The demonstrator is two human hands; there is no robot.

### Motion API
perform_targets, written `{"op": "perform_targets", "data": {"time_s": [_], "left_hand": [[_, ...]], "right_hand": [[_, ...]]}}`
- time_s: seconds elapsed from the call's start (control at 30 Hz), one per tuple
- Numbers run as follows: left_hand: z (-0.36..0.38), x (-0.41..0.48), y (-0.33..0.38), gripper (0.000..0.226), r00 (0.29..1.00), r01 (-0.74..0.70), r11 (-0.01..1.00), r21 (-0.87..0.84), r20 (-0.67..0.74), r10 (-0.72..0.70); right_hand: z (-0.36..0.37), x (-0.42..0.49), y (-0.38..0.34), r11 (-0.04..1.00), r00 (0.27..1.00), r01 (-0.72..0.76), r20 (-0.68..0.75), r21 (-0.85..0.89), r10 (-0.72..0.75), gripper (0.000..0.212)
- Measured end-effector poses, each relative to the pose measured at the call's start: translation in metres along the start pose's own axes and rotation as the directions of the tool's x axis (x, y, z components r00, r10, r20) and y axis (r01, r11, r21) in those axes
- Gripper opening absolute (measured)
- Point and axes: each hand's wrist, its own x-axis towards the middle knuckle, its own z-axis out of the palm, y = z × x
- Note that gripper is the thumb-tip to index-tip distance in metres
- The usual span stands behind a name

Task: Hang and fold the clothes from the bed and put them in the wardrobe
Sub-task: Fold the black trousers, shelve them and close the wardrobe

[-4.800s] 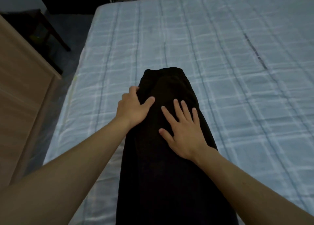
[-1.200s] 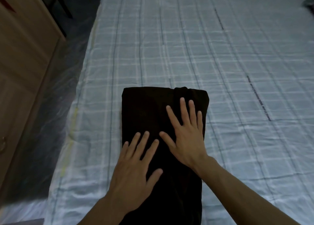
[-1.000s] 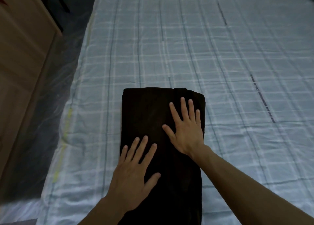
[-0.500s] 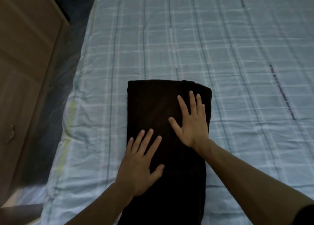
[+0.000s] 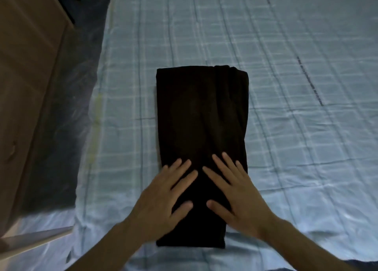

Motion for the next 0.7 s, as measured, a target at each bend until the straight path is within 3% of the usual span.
{"op": "perform_targets", "data": {"time_s": [0.07, 0.17, 0.4, 0.6, 0.7], "left_hand": [[0.007, -0.031, 0.002, 0.081, 0.994, -0.081, 0.994, 0.067, 0.079, 0.075], [0.020, -0.044, -0.004, 0.108, 0.973, -0.137, 0.955, 0.262, 0.216, 0.080], [0.022, -0.041, 0.003, 0.134, 0.980, -0.077, 0.952, 0.295, 0.198, 0.018], [0.029, -0.040, 0.003, 0.118, 0.993, -0.112, 0.949, 0.296, 0.002, 0.117], [0.036, -0.020, 0.001, 0.088, 0.984, -0.064, 0.958, 0.280, -0.145, 0.108]], "right_hand": [[0.021, -0.020, -0.005, 0.998, 0.999, -0.026, 0.035, -0.063, 0.028, 0.080], [0.047, -0.029, -0.002, 0.992, 0.993, -0.085, 0.072, -0.097, 0.092, 0.101], [0.031, -0.037, -0.009, 0.990, 0.994, -0.033, 0.098, -0.135, 0.046, 0.120], [0.044, -0.047, -0.008, 0.956, 0.994, 0.015, 0.108, -0.293, 0.018, 0.133], [0.051, -0.044, -0.005, 0.966, 0.999, -0.005, 0.037, -0.257, 0.015, 0.124]]}}
